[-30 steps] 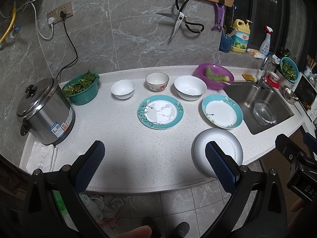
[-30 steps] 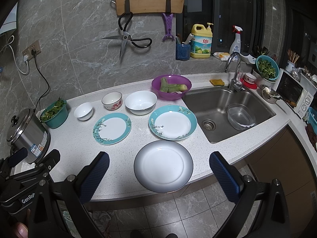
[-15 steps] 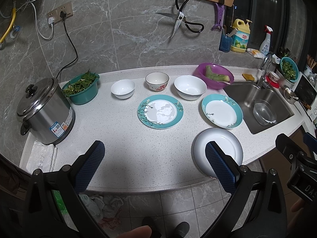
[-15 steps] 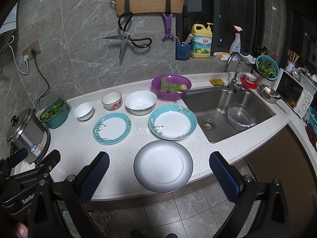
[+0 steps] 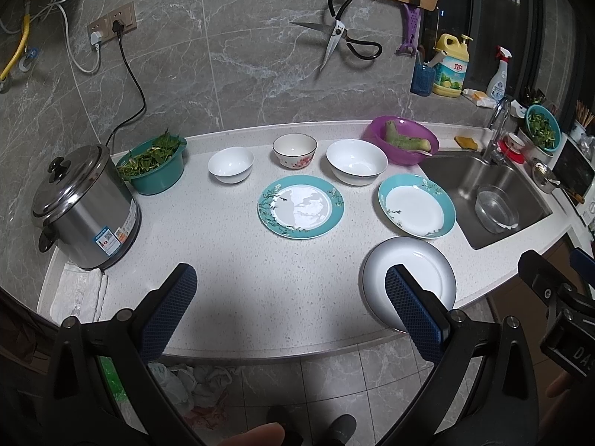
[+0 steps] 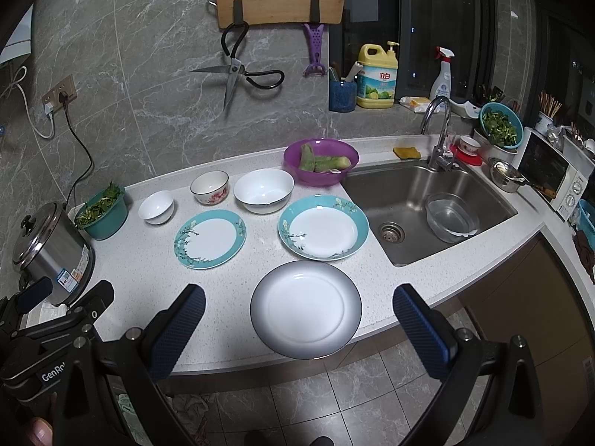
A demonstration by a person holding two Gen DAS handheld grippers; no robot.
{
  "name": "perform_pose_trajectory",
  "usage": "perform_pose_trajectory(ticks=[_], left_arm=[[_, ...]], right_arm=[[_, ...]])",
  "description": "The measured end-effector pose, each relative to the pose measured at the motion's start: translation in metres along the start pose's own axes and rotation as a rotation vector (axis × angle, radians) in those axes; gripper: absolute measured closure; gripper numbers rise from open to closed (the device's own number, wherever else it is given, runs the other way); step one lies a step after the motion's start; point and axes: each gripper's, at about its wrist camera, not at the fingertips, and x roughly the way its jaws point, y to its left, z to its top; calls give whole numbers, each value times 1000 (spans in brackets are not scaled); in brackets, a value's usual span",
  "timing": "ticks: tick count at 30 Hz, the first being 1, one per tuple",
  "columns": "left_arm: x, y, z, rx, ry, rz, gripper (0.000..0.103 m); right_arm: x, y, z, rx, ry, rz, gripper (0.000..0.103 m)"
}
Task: Organize plates and bowls
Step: 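Move both tools to the plain white plate and grip its rim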
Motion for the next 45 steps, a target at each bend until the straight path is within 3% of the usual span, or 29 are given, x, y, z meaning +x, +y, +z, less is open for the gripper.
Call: perform_pose_trajectory(ticks=[6,8,11,14,18,21,25,30,32,34,38,42,44,45], left_arm=[[32,-7,-17,-16,30,-36,0],[57,-10,-27,-13,63,-67,0],[109,-19,-46,-3,186,-123,2],[155,-30,-64,-10,292,-174,2],[201,-48,-74,38,346,-177,2],[231,-56,-73,38,384,-272,2],[270,-70,-65,77,409,-343,3],[310,-85,-62,145,491,-389,14],[323,-86,-66,157,531,-404,24],[336,-89,-68,167,561,-423,44],[350,-96,-61,168,547,-483,49],[358,-105,-55,172,548,-504,52],[357,-104,-53,147,557,-493,53],[357,-102,-52,130,563,-486,53]], right_arm=[[10,-14,-14,2,18,6,0],[25,-40,-27,14,40,60,0],[58,-85,-42,76,80,177,0],[98,-129,-56,178,145,308,10],[162,-171,-70,261,257,423,12],[196,-179,-75,261,273,520,12],[228,-186,-81,316,293,559,16],[259,-191,-95,385,353,554,27],[268,-190,-98,396,381,540,31],[273,-188,-100,401,388,538,39],[282,-194,-103,419,399,545,61],[289,-197,-96,395,413,563,62],[286,-206,-94,409,402,562,53],[284,-209,-94,417,399,564,43]])
